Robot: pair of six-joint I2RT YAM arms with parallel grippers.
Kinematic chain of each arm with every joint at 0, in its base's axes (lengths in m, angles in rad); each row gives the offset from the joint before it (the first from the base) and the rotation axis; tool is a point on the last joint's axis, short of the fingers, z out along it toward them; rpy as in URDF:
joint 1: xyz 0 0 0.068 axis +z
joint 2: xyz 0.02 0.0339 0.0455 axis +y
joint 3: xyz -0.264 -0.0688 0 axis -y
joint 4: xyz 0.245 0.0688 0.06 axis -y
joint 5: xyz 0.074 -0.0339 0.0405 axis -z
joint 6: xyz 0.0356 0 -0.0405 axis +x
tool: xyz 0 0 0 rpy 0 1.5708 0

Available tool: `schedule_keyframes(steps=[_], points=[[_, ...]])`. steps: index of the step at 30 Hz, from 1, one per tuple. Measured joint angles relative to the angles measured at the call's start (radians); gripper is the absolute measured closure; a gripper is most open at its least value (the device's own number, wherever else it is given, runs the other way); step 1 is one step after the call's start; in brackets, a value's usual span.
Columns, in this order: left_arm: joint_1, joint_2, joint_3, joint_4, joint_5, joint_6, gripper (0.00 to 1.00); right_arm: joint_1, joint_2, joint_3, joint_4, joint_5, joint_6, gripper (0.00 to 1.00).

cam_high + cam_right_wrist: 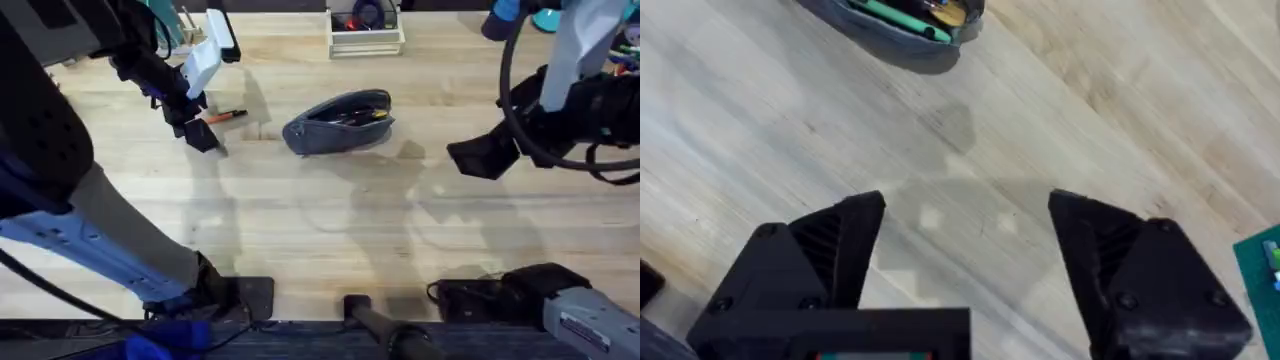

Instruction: Unzip the bag, pick up the pens from the table one at a time and place them inside, then zip the bag closed.

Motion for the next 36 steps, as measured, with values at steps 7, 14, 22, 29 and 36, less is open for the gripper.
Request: schedule_keyframes(steps=[7, 14, 22, 29, 36], points=[[0.000, 0.001, 0.001, -0.001, 0.000, 0.000, 0.008, 0.000, 0.000, 0.000, 0.000, 0.000, 0.000, 0.005], [0.000, 0.003, 0.002, -0.015, 0.000, 0.000, 0.009, 0.000, 0.000, 0.000, 0.000, 0.000, 0.000, 0.005], [0.000, 0.003, 0.002, -0.020, 0.000, 0.000, 0.008, 0.000, 0.000, 0.000, 0.000, 0.000, 0.000, 0.003], [0.000, 0.004, 0.002, -0.034, 0.000, 0.000, 0.346, 0.000, 0.000, 0.000, 0.000, 0.000, 0.000, 0.003], [0.000, 0.005, 0.003, -0.031, 0.004, 0.004, 0.949, 0.000, 0.000, 0.000, 0.000, 0.000, 0.000, 0.003]])
